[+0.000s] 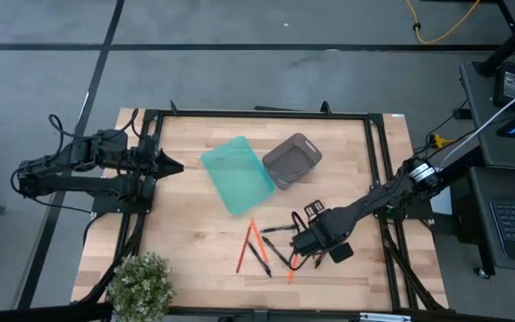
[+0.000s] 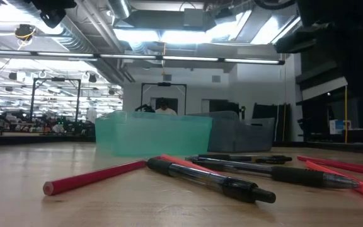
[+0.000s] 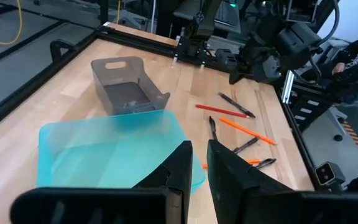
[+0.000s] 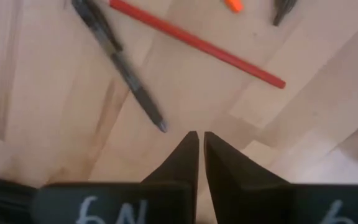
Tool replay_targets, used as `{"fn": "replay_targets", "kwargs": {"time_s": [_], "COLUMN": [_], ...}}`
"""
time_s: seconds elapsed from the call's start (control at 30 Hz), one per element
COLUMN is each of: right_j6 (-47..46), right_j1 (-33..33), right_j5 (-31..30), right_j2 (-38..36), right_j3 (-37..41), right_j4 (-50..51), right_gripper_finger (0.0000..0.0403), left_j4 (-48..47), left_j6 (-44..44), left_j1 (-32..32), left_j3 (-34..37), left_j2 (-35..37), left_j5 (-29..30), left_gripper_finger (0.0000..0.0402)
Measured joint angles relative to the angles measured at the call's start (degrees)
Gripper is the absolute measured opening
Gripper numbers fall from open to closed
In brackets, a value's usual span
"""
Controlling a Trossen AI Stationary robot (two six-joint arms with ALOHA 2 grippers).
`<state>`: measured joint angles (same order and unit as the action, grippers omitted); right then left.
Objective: Sort pens & pencils
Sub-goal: Put the right black pen into the black bin
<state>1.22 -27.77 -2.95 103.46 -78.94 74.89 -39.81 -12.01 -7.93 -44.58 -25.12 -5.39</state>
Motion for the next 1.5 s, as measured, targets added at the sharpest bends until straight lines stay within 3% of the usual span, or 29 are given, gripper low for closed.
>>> {"fn": "replay_targets", "kwargs": {"time_s": [0.23,0.37,0.63,0.87,1.27,1.5], "right_j6": [3.69,5.27,6.85,8.22,12.81,14.27], "right_j1": [-1.82,-3.99,-8.91,-12.97,-11.84,-10.01], "right_j5": [0.02,0.03,3.48,7.44,3.29,2.47], "right_j2": [0.00,0.00,-0.04,-0.04,-0.04,-0.04], "right_j3": [0.00,0.00,1.58,9.63,12.50,12.50], "right_j4": [-5.09,-4.94,-4.02,-7.64,-14.86,-17.51], "right_gripper_finger": [0.0005,0.0012,0.0048,0.0068,0.0113,0.0116], "left_j4": [0.00,-0.02,-0.02,-0.02,2.21,2.13], "left_j6": [0.38,0.03,-14.29,-24.90,-24.28,-23.41], "left_j1": [0.01,0.00,0.00,-0.01,-0.01,-0.01], "left_j3": [0.00,0.00,0.00,0.00,0.04,0.04], "left_j2": [0.00,0.00,0.00,0.01,-3.57,-3.76], "left_j5": [-0.05,-0.09,-0.11,-0.07,0.33,0.29], "left_gripper_finger": [0.0043,0.0043,0.0043,0.0043,0.0043,0.0043]}}
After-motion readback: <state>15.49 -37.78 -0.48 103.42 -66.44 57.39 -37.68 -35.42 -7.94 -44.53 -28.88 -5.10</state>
